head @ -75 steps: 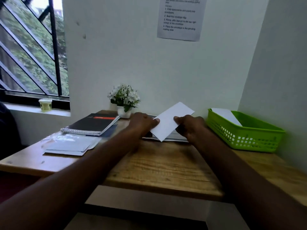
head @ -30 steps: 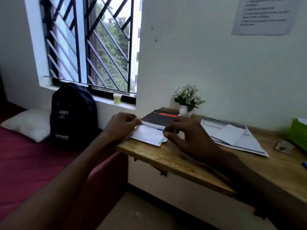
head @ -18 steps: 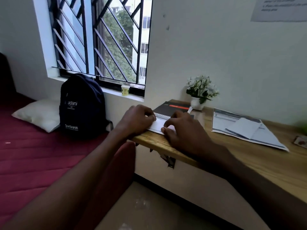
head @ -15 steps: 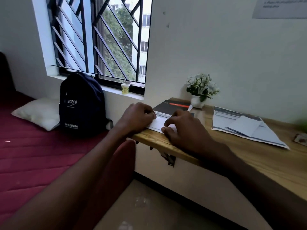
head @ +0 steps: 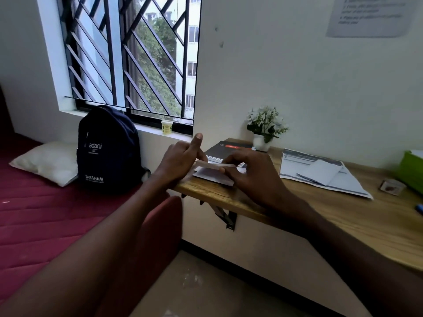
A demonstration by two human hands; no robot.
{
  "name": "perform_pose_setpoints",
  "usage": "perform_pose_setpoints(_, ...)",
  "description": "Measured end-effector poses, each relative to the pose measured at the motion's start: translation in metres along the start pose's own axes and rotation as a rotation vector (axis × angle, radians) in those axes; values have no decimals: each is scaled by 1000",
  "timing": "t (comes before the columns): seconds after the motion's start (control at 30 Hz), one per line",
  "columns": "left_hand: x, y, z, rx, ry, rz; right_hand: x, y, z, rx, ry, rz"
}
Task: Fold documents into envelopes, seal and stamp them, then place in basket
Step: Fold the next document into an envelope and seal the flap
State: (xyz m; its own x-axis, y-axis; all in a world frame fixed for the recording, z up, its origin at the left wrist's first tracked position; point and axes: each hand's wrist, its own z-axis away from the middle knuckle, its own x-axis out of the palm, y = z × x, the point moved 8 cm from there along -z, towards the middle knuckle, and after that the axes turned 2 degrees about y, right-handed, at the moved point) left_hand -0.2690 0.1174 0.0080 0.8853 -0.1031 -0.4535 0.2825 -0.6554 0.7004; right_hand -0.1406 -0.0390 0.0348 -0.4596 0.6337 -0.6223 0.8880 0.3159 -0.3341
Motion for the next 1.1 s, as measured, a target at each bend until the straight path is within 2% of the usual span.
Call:
perform_pose_setpoints(0.2,-1,6,0,3,6,-11,-33,-18,17,1,79,-204)
perform_pose_setpoints(0.3,-3,6,1,-6,32,98,-59,-24,24,18,177,-354)
perform_pose_setpoints(0.4,-2,14,-2,60,-7,172,-90,-19,30,59,279,-510)
perform_pose_setpoints(0.6,12,83,-11,195,-85,289,-149,-2,36,62,422,-769)
perform_pose_setpoints(0.67,27,113,-17,205,-159,352,-166,11,33,84,448,-882)
perform_pose_setpoints(0.77,59,158,-20,187,-362,403,-182,40,27,185,468,-1033)
perform_pose_setpoints(0.93,169,185,-31,50,-690,245,-175,99,19,374,425,-1223)
perform_pose_setpoints(1.0,201,189,-32,-75,-816,349,-174,127,16,438,421,-1222)
perform_pose_setpoints(1.1,220,202,-32,-178,-836,554,-177,167,13,560,482,-1148)
